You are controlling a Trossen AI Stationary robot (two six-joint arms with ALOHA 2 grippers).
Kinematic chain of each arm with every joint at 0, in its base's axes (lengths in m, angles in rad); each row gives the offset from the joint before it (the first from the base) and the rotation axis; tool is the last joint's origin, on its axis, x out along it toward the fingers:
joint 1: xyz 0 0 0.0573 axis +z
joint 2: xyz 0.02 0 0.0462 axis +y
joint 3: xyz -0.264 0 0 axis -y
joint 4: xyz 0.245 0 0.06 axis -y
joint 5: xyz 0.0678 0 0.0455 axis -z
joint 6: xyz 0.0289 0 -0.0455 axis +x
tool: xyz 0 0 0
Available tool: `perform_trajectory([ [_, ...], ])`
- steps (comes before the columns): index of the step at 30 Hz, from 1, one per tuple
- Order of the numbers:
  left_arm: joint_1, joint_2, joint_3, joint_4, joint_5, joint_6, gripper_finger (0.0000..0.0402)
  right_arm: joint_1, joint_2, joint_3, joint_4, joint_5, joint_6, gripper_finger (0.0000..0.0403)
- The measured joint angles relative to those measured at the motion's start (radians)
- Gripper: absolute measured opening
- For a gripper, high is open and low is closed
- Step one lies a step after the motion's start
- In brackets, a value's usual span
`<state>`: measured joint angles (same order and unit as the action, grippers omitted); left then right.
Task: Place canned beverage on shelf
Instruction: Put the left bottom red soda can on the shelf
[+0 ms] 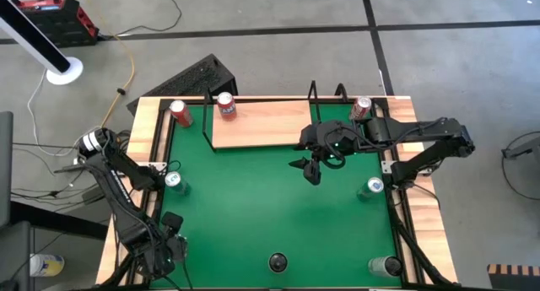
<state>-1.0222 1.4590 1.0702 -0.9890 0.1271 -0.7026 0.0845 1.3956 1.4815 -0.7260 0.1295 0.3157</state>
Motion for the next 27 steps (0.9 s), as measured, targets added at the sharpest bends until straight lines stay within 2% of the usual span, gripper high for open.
perform_trajectory([
  [10,0.0,0.0,0.0,0.009,0.008,0.029,0.0361,0.0,0.0,0.0,0.0,0.0,-0.003,0.0275],
  [17,0.001,0.0,-0.001,0.093,0.002,0.096,0.0361,0.0,0.0,0.0,0.0,0.0,-0.004,0.0275],
  [27,0.012,0.0,-0.001,0.091,-0.026,0.116,0.0361,0.006,0.0,0.0,0.0,0.0,-0.01,0.0275],
])
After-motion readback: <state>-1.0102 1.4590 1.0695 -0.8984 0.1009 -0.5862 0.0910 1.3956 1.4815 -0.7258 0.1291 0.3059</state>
